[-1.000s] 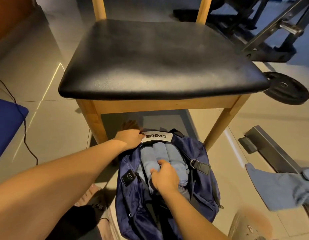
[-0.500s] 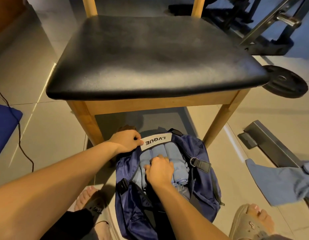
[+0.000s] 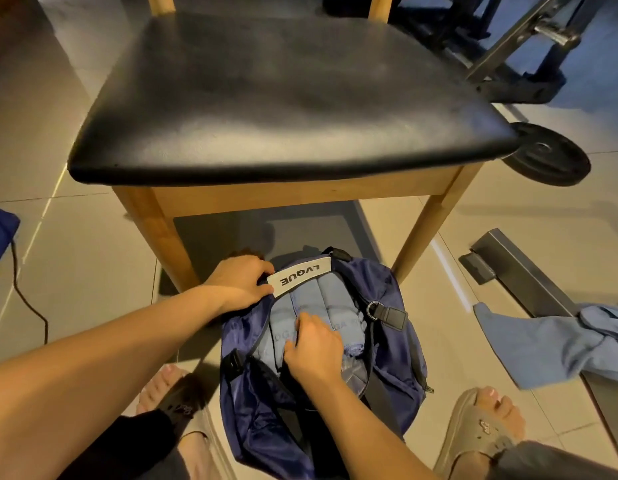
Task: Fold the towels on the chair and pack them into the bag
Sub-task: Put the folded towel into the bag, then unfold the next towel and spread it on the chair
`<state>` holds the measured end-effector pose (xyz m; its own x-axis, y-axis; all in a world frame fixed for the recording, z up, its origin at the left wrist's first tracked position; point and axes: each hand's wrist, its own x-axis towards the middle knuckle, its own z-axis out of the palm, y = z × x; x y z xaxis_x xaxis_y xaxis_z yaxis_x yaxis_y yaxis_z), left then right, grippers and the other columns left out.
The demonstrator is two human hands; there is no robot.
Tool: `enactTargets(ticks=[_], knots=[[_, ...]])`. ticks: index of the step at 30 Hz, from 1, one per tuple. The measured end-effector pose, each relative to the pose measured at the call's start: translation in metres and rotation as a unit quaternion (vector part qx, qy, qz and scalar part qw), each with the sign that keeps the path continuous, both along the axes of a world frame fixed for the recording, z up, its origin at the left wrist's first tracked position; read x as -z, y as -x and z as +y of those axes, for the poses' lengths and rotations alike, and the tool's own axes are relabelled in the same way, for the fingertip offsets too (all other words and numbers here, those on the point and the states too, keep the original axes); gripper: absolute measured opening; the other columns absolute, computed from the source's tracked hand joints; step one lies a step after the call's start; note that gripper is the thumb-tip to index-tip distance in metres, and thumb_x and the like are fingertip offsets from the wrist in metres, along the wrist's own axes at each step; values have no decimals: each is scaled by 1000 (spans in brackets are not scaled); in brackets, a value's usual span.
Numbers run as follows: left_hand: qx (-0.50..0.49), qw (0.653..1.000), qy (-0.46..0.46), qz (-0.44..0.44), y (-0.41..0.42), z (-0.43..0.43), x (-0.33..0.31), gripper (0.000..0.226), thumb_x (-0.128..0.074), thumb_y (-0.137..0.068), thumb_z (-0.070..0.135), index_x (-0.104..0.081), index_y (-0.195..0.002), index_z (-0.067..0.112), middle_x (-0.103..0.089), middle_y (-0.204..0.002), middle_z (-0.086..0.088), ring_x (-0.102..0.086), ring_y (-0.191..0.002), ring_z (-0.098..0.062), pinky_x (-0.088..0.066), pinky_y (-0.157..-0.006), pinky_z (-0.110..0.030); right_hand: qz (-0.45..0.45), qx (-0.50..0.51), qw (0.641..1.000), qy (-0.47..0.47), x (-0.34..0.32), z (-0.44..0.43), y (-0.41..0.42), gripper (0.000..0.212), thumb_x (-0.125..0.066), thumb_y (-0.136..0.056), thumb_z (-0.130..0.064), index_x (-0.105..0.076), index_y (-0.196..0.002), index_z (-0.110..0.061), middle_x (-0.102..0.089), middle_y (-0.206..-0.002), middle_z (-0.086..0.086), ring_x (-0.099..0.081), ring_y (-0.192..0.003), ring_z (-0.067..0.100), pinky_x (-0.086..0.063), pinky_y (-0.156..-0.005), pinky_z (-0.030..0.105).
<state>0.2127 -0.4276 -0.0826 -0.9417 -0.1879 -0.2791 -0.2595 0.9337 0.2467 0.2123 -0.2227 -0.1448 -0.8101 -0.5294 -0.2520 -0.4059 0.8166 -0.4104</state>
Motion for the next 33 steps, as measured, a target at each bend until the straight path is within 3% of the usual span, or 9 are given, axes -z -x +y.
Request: enactTargets(ticks=[4, 7, 9, 13, 16, 20, 24, 29, 33], knots=[[131, 985, 115, -4, -15, 21, 20, 34, -55, -97, 40, -64, -128, 27, -58, -125, 0, -50, -119, -25, -38, -96, -39, -3, 20, 1000, 1, 10, 7, 1, 18, -57, -102, -32, -67, -111, -20, -65, -113, 2, -64, -103, 26, -44, -78, 35], [115, 982, 141, -42, -14, 29, 18, 33, -51, -98, 39, -64, -125, 24, -58, -128, -1, -46, -123, -25, -35, -101, -39, -22, 6, 1000, -6, 3, 5, 8, 20, -59, -101, -28, -74, -103, -15, -71, -106, 7, -68, -98, 30, -50, -71, 35], [95, 986, 132, -46, -7, 31, 5, 37, -53, -96, 42, -61, -128, 26, -57, -128, -1, -46, -125, -25, -35, -103, -40, -50, -6, 999, 3, -7, 9, 14, 18, -61, -98, -23, -75, -99, -14, -74, -103, 10, -68, -98, 33, -56, -76, 39], [58, 990, 126, 30, 2, 42, -8, 47, -58, -91, 40, -54, -135, 24, -57, -122, -3, -50, -118, -28, -40, -96, -41, -81, 1, 996, 34, -36, 39, 29, 14, -64, -89, -17, -75, -87, -9, -75, -93, 13, -67, -90, 36, -57, -77, 44], [83, 980, 146, 110, 13, 67, -17, 38, -58, -91, 34, -59, -127, 19, -56, -116, -6, -51, -111, -29, -42, -91, -41, -87, 31, 995, 43, -59, 78, 45, 17, -62, -89, -12, -73, -76, -8, -73, -82, 8, -66, -79, 30, -56, -71, 41], [138, 977, 100, 128, 43, 124, -39, 28, -56, -93, 31, -63, -118, 19, -57, -110, -7, -53, -106, -29, -45, -87, -41, -40, 101, 993, 36, -83, 135, 71, 26, -59, -87, -15, -56, -61, -13, -60, -70, 13, -55, -69, 35, -48, -63, 39], [190, 972, 30, 137, 79, 200, -33, 23, -54, -97, 32, -65, -111, 18, -56, -106, -5, -54, -103, -29, -45, -83, -41, -24, 181, 983, 36, -84, 202, 104, 22, -56, -86, -12, -62, -64, -9, -61, -66, 13, -57, -66, 36, -46, -56, 38], [183, 970, -97, 126, 132, 299, 2, 27, -61, -96, 32, -67, -119, 19, -62, -115, -4, -56, -110, -26, -47, -88, -38, -2, 281, 959, 22, -71, 312, 145, 45, -52, -90, -3, -30, -53, -16, -30, -54, 8, -24, -53, 24, -18, -55, 37], [182, 968, -156, 67, 172, 372, 41, 32, -65, -92, 35, -66, -120, 20, -66, -116, -1, -62, -107, -24, -53, -86, -37, -17, 342, 940, -6, -51, 397, 176, 30, -54, -86, 0, -40, -63, -13, -38, -62, 8, -32, -59, 28, -21, -58, 37]])
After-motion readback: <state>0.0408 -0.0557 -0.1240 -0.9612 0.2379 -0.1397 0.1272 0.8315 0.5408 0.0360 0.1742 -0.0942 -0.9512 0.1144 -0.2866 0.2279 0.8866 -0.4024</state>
